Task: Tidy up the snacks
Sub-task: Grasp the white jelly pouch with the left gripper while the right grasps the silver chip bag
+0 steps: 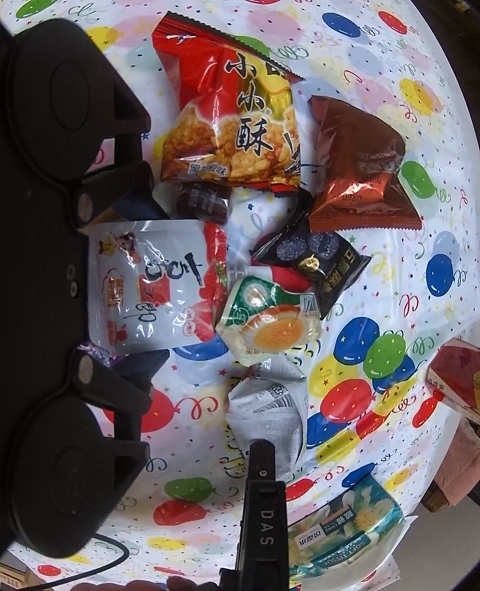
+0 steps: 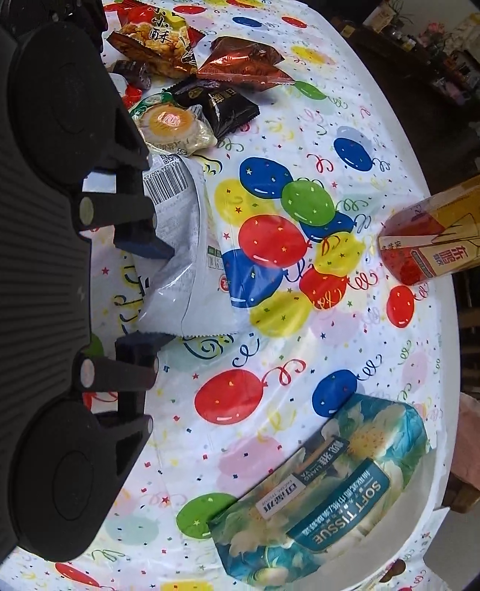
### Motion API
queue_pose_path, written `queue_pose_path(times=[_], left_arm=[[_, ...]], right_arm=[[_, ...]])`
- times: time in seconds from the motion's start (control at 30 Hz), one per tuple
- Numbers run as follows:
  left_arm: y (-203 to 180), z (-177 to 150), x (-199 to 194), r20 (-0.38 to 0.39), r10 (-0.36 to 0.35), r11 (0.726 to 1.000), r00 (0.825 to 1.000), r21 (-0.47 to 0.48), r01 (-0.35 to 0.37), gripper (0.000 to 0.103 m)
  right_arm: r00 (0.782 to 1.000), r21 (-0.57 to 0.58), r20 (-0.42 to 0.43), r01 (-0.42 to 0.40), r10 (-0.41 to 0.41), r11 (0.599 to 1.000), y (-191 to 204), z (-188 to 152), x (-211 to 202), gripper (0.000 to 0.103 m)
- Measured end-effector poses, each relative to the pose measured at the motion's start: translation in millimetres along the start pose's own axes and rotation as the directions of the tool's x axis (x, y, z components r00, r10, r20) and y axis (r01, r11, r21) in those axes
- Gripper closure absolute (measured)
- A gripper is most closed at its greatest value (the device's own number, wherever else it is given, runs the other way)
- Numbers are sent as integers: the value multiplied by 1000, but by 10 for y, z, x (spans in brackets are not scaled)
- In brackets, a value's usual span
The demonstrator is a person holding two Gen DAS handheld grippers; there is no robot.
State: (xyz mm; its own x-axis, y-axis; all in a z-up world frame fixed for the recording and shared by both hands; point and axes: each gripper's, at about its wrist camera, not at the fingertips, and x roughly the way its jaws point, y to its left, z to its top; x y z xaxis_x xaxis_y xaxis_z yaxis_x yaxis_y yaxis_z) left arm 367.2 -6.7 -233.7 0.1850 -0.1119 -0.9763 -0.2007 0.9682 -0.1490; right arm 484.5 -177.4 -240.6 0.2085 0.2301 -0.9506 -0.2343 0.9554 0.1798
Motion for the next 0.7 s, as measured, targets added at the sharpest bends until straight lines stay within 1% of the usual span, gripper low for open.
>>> queue_pose_path(times=[0.07,0.17,0.27,0.4,0.53,0.7], left_arm=[[4,-7,-13,2,-1,1000,1000,3,1,37],[39,-27,-46,4,-14,1000,1000,-5,14,38],[64,-60,-80,7,-29,1000,1000,-10,29,39],[88,-106,-163,15,-50,999,999,-15,51,39],[112,-133,-286,31,-78,997,996,-21,79,39],[134,-186,-478,49,-106,994,993,-10,107,39]], right_arm=[[1000,3,3,4,-4,1000,-16,-13,-24,80],[1000,7,12,-2,2,1000,-39,-42,-76,85],[999,3,46,6,-6,1000,-31,-84,-161,89],[997,-6,79,23,-23,1000,-13,-131,-290,92],[994,-13,101,33,-31,999,-1,-190,-439,93],[992,-24,126,22,-19,999,32,-311,-683,93]])
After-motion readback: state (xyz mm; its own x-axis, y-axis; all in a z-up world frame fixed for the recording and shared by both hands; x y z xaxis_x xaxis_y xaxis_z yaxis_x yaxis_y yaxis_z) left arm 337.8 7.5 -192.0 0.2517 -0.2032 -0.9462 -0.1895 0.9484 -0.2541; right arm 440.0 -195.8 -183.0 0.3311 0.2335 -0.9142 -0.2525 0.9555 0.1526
